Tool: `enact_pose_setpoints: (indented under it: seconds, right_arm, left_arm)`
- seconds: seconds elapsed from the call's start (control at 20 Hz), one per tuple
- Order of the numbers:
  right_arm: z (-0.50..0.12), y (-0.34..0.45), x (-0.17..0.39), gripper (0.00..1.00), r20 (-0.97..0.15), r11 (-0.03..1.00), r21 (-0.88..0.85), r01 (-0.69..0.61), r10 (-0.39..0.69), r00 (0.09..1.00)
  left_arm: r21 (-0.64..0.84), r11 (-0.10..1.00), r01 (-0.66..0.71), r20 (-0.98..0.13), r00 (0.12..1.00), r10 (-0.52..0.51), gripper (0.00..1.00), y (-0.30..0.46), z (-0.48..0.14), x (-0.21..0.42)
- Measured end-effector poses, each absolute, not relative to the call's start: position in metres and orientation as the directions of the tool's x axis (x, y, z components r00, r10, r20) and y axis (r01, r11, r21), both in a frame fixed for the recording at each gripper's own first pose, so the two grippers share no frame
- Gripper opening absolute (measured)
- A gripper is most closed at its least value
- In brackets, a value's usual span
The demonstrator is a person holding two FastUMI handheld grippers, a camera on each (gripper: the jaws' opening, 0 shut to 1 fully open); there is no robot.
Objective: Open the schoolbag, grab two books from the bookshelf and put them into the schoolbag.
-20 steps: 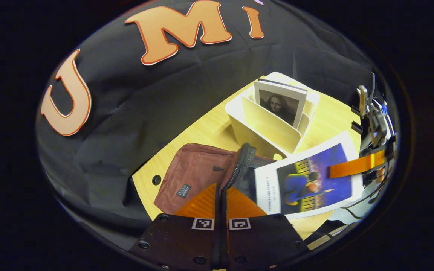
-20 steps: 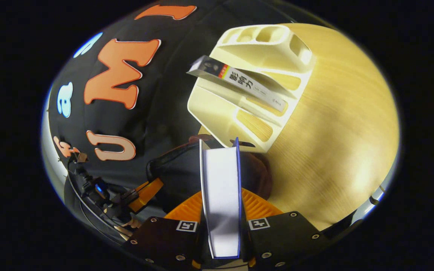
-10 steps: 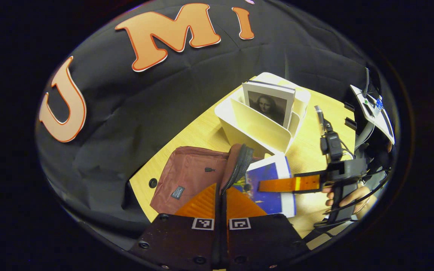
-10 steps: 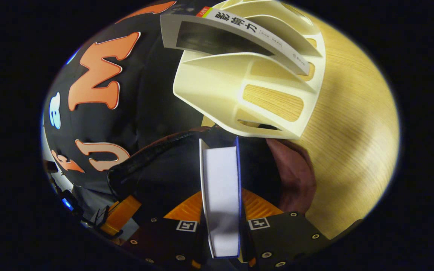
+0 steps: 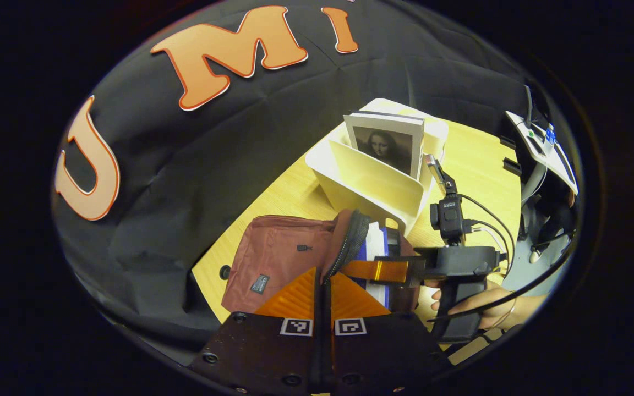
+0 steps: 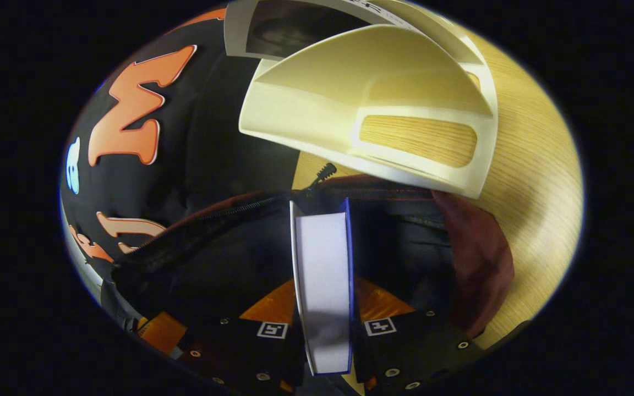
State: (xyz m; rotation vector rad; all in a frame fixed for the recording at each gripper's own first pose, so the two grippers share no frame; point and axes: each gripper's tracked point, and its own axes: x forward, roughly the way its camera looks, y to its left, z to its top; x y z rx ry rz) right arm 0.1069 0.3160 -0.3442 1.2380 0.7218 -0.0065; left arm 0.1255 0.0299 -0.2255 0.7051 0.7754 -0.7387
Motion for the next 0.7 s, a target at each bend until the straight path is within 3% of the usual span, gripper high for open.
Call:
enact_pose_setpoints:
  seconds: [0.05, 0.1, 0.15, 0.2, 0.25, 0.3, 0.35, 0.7]
  right_arm:
    - [-0.349, 0.320, 0.101, 0.39, -0.533, 0.367, 0.837, 0.406, 0.381, 0.755]
    - [-0.352, 0.320, 0.094, 0.55, -0.564, 0.382, 0.818, 0.430, 0.389, 0.728]
    - [-0.354, 0.317, 0.086, 0.34, -0.590, 0.396, 0.801, 0.449, 0.393, 0.706]
    - [-0.360, 0.318, 0.082, 0.38, -0.608, 0.410, 0.788, 0.460, 0.394, 0.689]
    - [-0.362, 0.314, 0.078, 0.61, -0.624, 0.426, 0.774, 0.469, 0.386, 0.679]
    - [-0.367, 0.313, 0.075, 0.72, -0.642, 0.443, 0.759, 0.478, 0.384, 0.663]
    - [-0.366, 0.309, 0.066, 0.98, -0.659, 0.459, 0.744, 0.486, 0.382, 0.648]
    - [-0.340, 0.260, 0.044, 0.98, -0.686, 0.521, 0.707, 0.479, 0.340, 0.643]
  left_arm:
    - [0.271, 0.555, 0.786, -0.808, 0.500, -0.313, 0.01, 0.032, -0.227, 0.128]
    - [0.262, 0.561, 0.785, -0.811, 0.494, -0.312, 0.01, 0.035, -0.230, 0.131]
    - [0.252, 0.565, 0.786, -0.813, 0.488, -0.316, 0.01, 0.035, -0.232, 0.131]
    - [0.245, 0.568, 0.786, -0.814, 0.485, -0.320, 0.01, 0.038, -0.233, 0.131]
    - [0.238, 0.577, 0.782, -0.813, 0.485, -0.322, 0.01, 0.041, -0.235, 0.131]
    - [0.225, 0.589, 0.776, -0.813, 0.483, -0.325, 0.01, 0.043, -0.236, 0.130]
    - [0.210, 0.601, 0.771, -0.814, 0.479, -0.330, 0.01, 0.044, -0.237, 0.128]
    - [0.159, 0.639, 0.752, -0.809, 0.470, -0.352, 0.01, 0.049, -0.237, 0.120]
